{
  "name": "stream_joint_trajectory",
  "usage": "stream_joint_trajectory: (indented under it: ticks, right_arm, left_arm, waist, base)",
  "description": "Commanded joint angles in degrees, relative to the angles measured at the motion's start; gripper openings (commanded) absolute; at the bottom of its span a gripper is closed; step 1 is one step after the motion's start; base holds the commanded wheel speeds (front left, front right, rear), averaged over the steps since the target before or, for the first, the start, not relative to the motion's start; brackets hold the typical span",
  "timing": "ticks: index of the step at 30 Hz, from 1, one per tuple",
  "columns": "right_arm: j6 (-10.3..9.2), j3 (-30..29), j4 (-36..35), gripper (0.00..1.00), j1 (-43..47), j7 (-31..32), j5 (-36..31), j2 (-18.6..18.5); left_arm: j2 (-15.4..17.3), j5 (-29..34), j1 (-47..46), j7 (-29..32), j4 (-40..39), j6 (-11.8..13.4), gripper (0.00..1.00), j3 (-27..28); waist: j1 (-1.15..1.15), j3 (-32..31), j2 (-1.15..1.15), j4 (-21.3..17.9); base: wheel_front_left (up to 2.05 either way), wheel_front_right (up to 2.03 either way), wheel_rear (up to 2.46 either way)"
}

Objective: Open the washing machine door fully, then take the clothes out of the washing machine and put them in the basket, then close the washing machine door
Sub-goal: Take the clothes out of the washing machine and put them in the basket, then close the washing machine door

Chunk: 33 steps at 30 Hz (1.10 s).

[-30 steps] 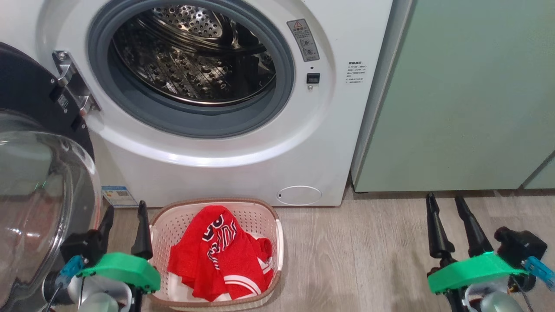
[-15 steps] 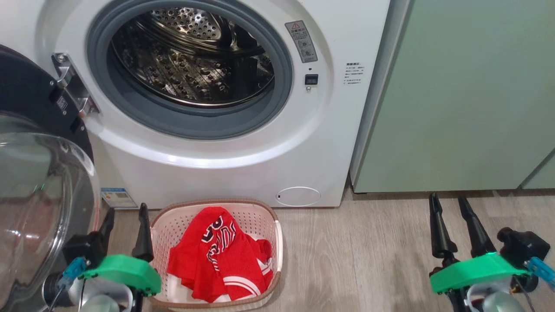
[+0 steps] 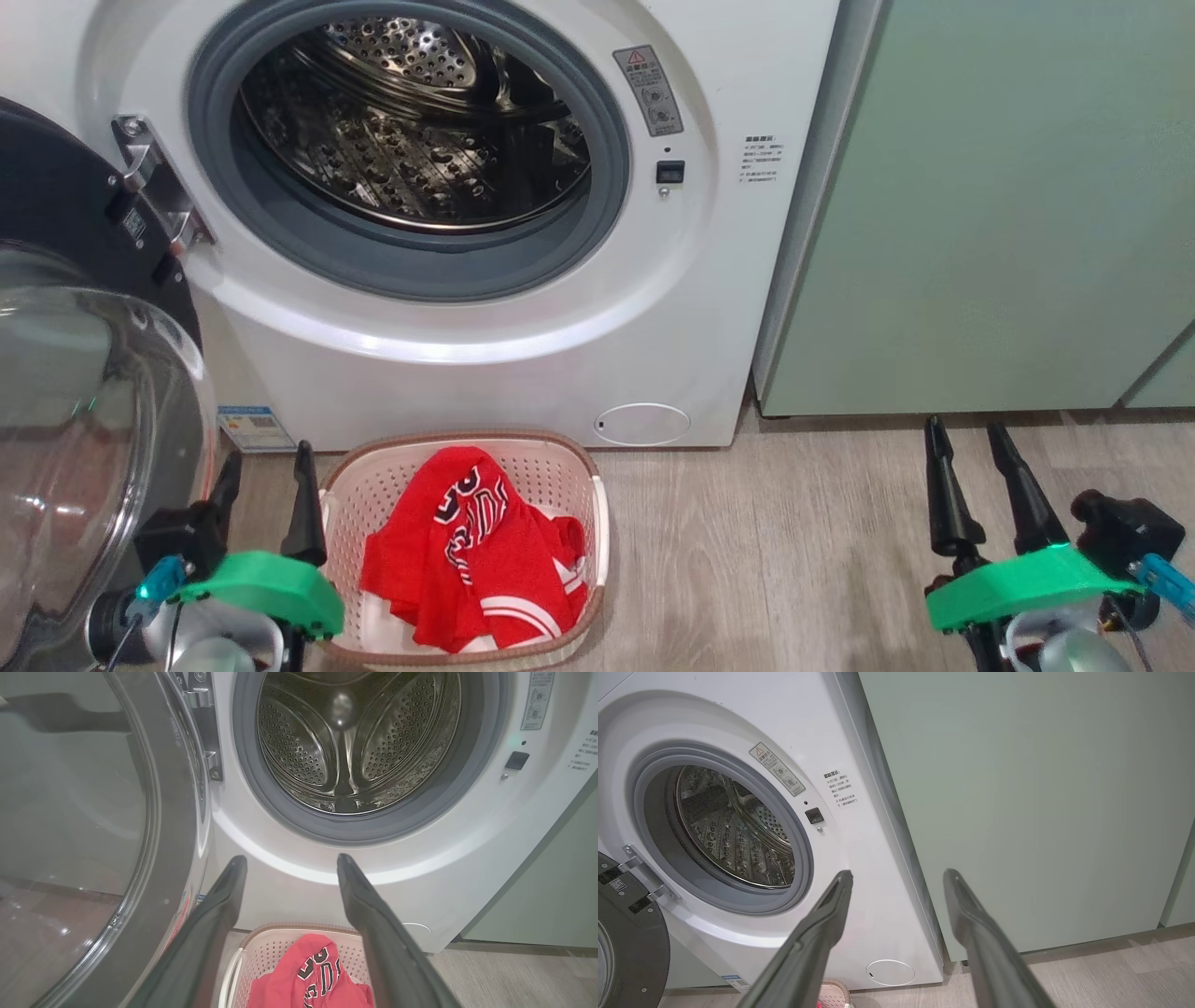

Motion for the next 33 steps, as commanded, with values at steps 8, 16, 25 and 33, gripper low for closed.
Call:
stream_joint_trajectory:
  ticks: [8,16,25,33]
  right_arm:
    - [-0.03,1.3,-1.6,1.00,-0.5,-0.4,0.0,-0.1]
    - [-0.03,1.6,-1.5,1.00,-0.5,-0.4,0.0,-0.1]
    - [-0.03,1.6,-1.6,1.00,-0.3,-0.4,0.0,-0.2]
    - [-0.03,1.3,-1.7,1.00,-0.5,-0.4,-0.1,-0.1]
  left_arm:
    - [1.8,0.2,-2.2,-0.3,-1.3,1.1,1.00,1.5]
    - [2.2,0.2,-2.2,-0.2,-1.2,1.4,1.00,1.1]
    - [2.6,0.0,-2.1,-0.2,-1.2,1.6,1.00,0.6]
    - [2.6,-0.3,-2.3,-0.3,-1.8,1.0,1.00,0.1]
  waist:
    - [0.00,0.0,0.00,0.0]
    - [0.00,0.1,0.00,-0.1]
    - [0.00,0.2,0.00,-0.2]
    - [0.00,0.4,0.00,-0.1]
  base:
    - [-0.14,0.14,0.00]
    - [-1.10,1.10,0.00]
    - [-2.04,2.04,0.00]
    - [-1.71,1.71,0.00]
